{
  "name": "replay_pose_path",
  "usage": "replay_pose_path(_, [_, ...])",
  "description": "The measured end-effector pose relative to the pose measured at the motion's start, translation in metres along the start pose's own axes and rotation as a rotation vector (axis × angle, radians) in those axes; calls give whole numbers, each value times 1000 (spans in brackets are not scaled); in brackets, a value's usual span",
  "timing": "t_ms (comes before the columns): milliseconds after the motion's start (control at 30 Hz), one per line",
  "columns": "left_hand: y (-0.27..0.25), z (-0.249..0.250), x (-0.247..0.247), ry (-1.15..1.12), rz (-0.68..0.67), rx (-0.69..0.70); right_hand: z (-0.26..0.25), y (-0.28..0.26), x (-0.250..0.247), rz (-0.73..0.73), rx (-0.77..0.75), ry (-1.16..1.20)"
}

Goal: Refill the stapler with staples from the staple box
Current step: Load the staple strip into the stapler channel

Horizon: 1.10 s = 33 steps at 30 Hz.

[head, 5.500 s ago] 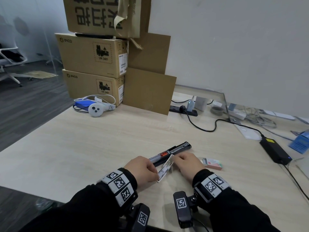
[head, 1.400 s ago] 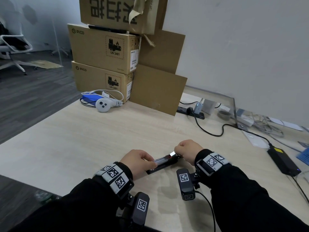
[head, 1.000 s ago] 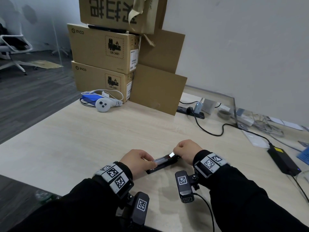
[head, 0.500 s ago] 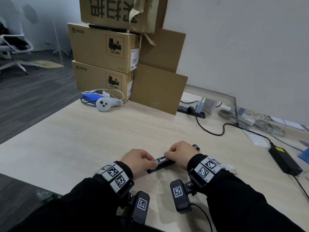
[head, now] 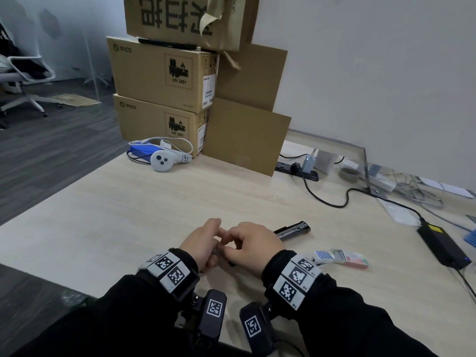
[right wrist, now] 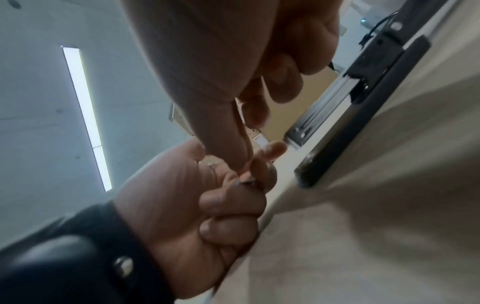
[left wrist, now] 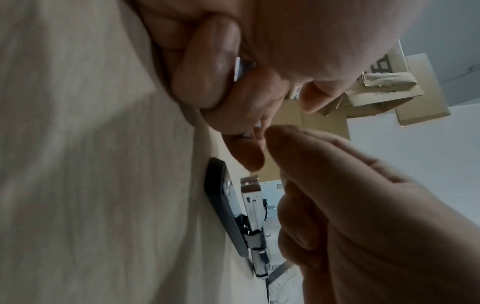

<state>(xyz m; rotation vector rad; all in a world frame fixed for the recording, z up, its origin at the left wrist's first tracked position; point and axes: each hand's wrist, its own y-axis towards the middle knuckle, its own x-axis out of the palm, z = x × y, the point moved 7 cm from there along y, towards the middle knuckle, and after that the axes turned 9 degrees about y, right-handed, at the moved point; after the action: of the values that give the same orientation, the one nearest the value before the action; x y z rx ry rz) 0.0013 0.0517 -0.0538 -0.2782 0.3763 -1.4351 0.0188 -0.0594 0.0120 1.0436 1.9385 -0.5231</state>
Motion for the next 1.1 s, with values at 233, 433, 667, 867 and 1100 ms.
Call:
replay_pose_path(233, [5, 0, -1, 37, 4, 32, -14, 1, 12, -75, -46, -115])
replay_pose_path(433, [-2, 5, 0, 53, 27, 24, -18, 1, 14, -37, -70, -126])
replay_pose_path(667, [-4, 6, -2, 98, -10, 41, 4, 5, 9, 55, 70, 63])
replay_pose_path(867, [-5, 2, -1, -19, -43, 70, 20, 1, -4, 143, 134, 191])
replay_pose_path(1100, [-13, 7, -2, -45, -25, 58, 24, -2, -4, 175, 115, 375])
